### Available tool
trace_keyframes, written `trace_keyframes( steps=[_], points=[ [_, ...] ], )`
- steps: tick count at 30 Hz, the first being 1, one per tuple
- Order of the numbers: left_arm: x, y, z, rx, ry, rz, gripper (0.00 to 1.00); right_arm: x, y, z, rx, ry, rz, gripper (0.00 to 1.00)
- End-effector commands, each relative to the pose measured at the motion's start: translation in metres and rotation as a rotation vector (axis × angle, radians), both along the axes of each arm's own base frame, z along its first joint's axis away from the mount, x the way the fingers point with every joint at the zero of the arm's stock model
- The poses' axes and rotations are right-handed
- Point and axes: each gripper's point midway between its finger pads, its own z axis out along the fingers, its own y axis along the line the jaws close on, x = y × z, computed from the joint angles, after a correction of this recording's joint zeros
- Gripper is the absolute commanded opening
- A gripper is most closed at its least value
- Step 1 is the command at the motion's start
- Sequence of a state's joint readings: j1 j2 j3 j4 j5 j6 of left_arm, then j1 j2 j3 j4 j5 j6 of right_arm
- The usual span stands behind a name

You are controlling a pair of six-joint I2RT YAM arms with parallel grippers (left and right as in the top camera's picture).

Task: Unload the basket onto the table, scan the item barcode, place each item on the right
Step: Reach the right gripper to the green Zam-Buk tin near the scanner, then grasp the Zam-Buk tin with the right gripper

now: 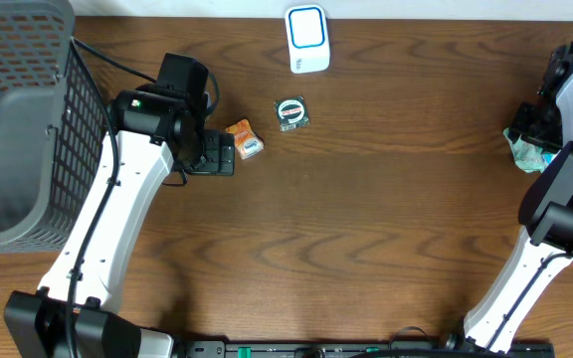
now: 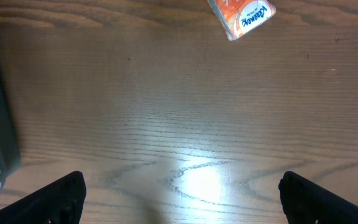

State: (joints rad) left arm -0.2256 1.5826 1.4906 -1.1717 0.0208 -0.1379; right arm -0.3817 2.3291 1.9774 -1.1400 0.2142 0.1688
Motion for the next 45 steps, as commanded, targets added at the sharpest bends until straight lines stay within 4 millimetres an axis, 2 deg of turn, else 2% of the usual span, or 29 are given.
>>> trace_keyframes(
  steps=[1,4,6,7,8,9,10,14,15,16,17,18,19,20,21,22,25,26,27,30,32,34,38,41,42,45],
  points=[
    [-0.001,0.001,-0.002,0.006,0.007,0.006,0.98,0.011,0.0,0.023,-0.038,-0.058,0.002,0.52],
    [-0.001,0.001,-0.002,0.006,0.007,0.006,0.98,0.02,0.008,0.045,-0.04,-0.124,0.013,0.53],
    [-0.001,0.001,-0.002,0.006,0.007,0.006,0.98,0.035,0.032,0.063,0.038,-0.214,0.051,0.54],
    [-0.001,0.001,-0.002,0.006,0.007,0.006,0.98,0.052,0.069,0.082,0.173,-0.316,0.111,0.54],
    [-0.001,0.001,-0.002,0.006,0.007,0.006,0.98,0.06,0.089,0.089,0.244,-0.358,0.145,0.53],
    [-0.001,0.001,-0.002,0.006,0.007,0.006,0.98,0.076,0.138,0.098,0.382,-0.422,0.234,0.54],
    [-0.001,0.001,-0.002,0.006,0.007,0.006,0.98,0.078,0.149,0.098,0.397,-0.425,0.255,0.54],
    [-0.001,0.001,-0.002,0.006,0.007,0.006,0.98,0.091,0.209,0.094,0.417,-0.426,0.379,0.57],
    [-0.001,0.001,-0.002,0.006,0.007,0.006,0.98,0.094,0.218,0.093,0.42,-0.428,0.397,0.58],
    [-0.001,0.001,-0.002,0.006,0.007,0.006,0.98,0.099,0.243,0.091,0.426,-0.438,0.45,0.59],
    [-0.001,0.001,-0.002,0.006,0.007,0.006,0.98,0.101,0.256,0.09,0.429,-0.443,0.475,0.6],
    [-0.001,0.001,-0.002,0.006,0.007,0.006,0.98,0.105,0.283,0.088,0.437,-0.453,0.53,0.68],
    [-0.001,0.001,-0.002,0.006,0.007,0.006,0.98,0.107,0.298,0.086,0.441,-0.459,0.56,0.74],
    [-0.001,0.001,-0.002,0.006,0.007,0.006,0.98,0.109,0.321,0.083,0.446,-0.468,0.605,0.95],
    [-0.001,0.001,-0.002,0.006,0.007,0.006,0.98,0.111,0.337,0.079,0.444,-0.474,0.636,0.99],
    [-0.001,0.001,-0.002,0.006,0.007,0.006,0.98,0.114,0.361,0.075,0.442,-0.489,0.683,0.99],
    [-0.001,0.001,-0.002,0.006,0.007,0.006,0.98,0.116,0.402,0.06,0.411,-0.501,0.755,0.99],
    [-0.001,0.001,-0.002,0.006,0.007,0.006,0.98,0.116,0.419,0.048,0.38,-0.497,0.784,0.99],
    [-0.001,0.001,-0.002,0.006,0.007,0.006,0.98,0.115,0.424,0.044,0.367,-0.495,0.793,0.99],
    [-0.001,0.001,-0.002,0.006,0.007,0.006,0.98,0.111,0.465,0.01,0.292,-0.487,0.859,0.99],
    [-0.001,0.001,-0.002,0.006,0.007,0.006,0.98,0.108,0.477,-0.006,0.231,-0.477,0.879,0.99],
    [-0.001,0.001,-0.002,0.006,0.007,0.006,0.98,0.105,0.48,-0.014,0.178,-0.465,0.885,0.99],
    [-0.001,0.001,-0.002,0.006,0.007,0.006,0.98,0.095,0.493,-0.022,0.15,-0.446,0.911,0.97],
    [-0.001,0.001,-0.002,0.006,0.007,0.006,0.98,0.088,0.498,-0.026,0.148,-0.425,0.924,0.86],
    [-0.001,0.001,-0.002,0.006,0.007,0.006,0.98,0.085,0.497,-0.027,0.147,-0.411,0.925,0.72],
    [-0.001,0.001,-0.002,0.006,0.007,0.006,0.98,0.083,0.493,-0.029,0.154,-0.397,0.89,0.58]
  ],
)
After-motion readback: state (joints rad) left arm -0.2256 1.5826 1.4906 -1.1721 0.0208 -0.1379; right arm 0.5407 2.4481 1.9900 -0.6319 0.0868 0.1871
